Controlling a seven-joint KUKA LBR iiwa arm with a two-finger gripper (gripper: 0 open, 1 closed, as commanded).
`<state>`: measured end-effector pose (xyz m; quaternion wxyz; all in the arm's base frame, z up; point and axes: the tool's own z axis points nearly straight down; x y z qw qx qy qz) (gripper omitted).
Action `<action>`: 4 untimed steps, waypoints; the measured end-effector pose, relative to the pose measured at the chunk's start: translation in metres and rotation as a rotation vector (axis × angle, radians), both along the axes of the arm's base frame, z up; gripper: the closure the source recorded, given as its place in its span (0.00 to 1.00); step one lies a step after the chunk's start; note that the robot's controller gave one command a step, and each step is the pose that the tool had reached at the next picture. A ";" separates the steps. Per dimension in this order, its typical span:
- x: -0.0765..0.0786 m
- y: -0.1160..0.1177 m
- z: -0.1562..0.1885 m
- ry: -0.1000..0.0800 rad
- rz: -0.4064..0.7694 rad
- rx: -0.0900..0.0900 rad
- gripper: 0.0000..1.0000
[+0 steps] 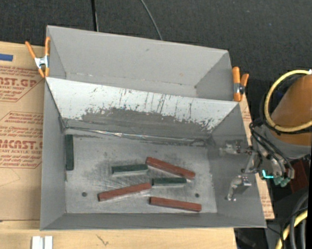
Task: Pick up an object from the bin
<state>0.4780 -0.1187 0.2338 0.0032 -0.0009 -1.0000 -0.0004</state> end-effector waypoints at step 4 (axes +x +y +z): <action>0.020 0.087 -0.124 -0.008 0.179 0.001 0.00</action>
Offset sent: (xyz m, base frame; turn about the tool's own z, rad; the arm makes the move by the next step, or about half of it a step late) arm 0.0134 0.0880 -0.1638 -0.2511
